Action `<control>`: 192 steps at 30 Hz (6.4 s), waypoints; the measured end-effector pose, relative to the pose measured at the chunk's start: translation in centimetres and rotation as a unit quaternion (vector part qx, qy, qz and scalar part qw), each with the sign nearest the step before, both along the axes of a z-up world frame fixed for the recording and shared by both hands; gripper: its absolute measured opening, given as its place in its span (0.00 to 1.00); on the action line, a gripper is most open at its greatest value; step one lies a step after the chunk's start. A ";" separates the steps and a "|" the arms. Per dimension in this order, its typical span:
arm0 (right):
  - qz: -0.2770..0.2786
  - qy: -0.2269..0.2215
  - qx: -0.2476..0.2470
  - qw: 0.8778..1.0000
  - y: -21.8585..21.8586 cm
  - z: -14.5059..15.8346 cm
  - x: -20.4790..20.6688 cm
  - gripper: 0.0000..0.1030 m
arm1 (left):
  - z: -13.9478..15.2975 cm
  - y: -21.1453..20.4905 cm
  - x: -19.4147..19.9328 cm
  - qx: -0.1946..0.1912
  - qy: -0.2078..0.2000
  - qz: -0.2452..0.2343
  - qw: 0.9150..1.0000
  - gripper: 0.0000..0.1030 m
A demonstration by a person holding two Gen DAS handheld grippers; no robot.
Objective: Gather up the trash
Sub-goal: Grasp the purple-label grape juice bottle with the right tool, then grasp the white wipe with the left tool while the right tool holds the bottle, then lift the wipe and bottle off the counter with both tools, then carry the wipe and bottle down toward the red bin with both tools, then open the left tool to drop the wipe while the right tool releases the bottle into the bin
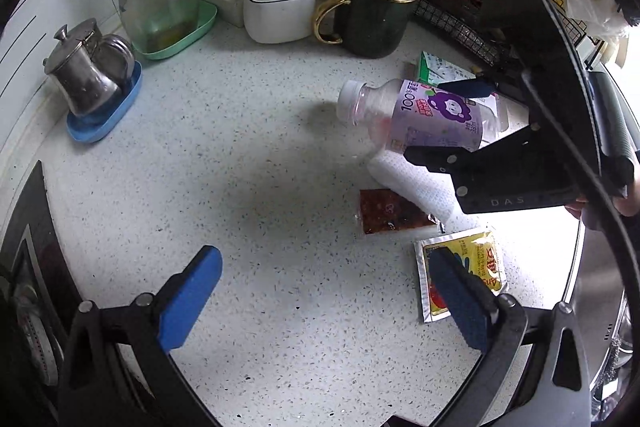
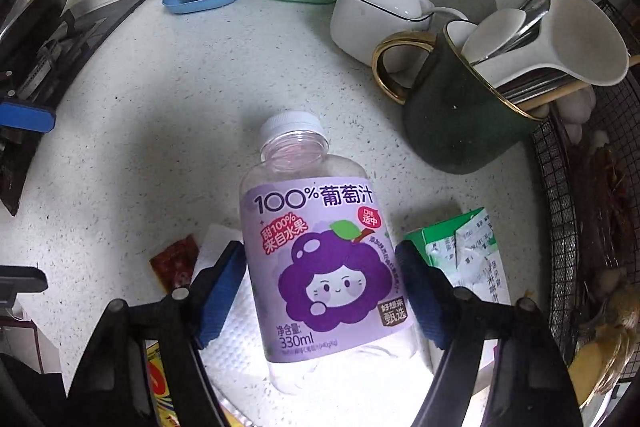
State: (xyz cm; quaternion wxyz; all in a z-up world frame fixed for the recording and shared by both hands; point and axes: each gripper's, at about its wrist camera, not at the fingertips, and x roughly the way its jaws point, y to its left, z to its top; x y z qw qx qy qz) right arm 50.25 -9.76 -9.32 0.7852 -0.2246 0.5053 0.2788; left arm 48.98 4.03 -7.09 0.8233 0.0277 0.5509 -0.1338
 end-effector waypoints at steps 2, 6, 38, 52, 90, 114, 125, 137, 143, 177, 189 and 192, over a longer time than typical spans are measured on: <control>-0.020 0.000 0.012 1.000 -1.0 0.9 -1.1 0.71 | 0.2 -0.5 -0.3 0.002 -0.002 -0.010 1.000 1.00; -0.075 0.002 0.047 0.996 -3.8 2.9 -3.4 0.70 | 0.6 -1.6 -0.7 -0.004 -0.003 -0.032 0.999 1.00; -0.290 0.059 0.146 0.944 -17.3 3.0 -8.8 0.01 | -7.1 -14.8 5.9 0.082 0.038 -0.254 0.963 0.62; -0.318 0.052 0.159 0.933 -18.5 5.9 -11.3 0.01 | -2.8 -15.3 3.9 0.028 0.007 -0.225 0.974 0.09; -0.374 0.103 0.084 0.918 -13.0 0.9 -13.8 0.49 | -0.3 -7.9 -7.4 0.002 -0.036 -0.139 0.990 0.09; -0.211 0.036 0.140 0.967 1.2 7.1 -31.6 0.48 | 1.2 6.3 -32.2 -0.002 -0.008 -0.037 0.999 0.09; -0.166 0.068 0.131 0.975 6.6 1.6 -38.7 0.48 | -4.9 9.8 -39.6 -0.021 0.055 0.025 0.998 0.09; -0.148 0.098 0.077 0.981 9.9 -9.5 -40.3 0.48 | -17.6 10.7 -39.8 -0.036 0.109 0.063 0.991 0.09; -0.156 0.107 0.071 0.979 9.2 -16.3 -39.1 0.48 | -25.5 9.4 -37.5 -0.043 0.122 0.038 0.991 0.09; -0.194 0.128 0.037 0.972 7.5 -31.1 -34.3 0.48 | -39.8 7.8 -29.1 -0.014 0.131 0.028 0.991 1.00; -0.125 0.117 0.019 0.985 10.1 -33.1 -32.7 0.49 | -40.0 9.4 -30.8 0.007 0.127 0.045 0.991 1.00; -0.117 0.112 0.009 0.987 10.6 -33.5 -32.5 0.49 | -39.9 9.7 -30.9 0.013 0.125 0.048 0.991 1.00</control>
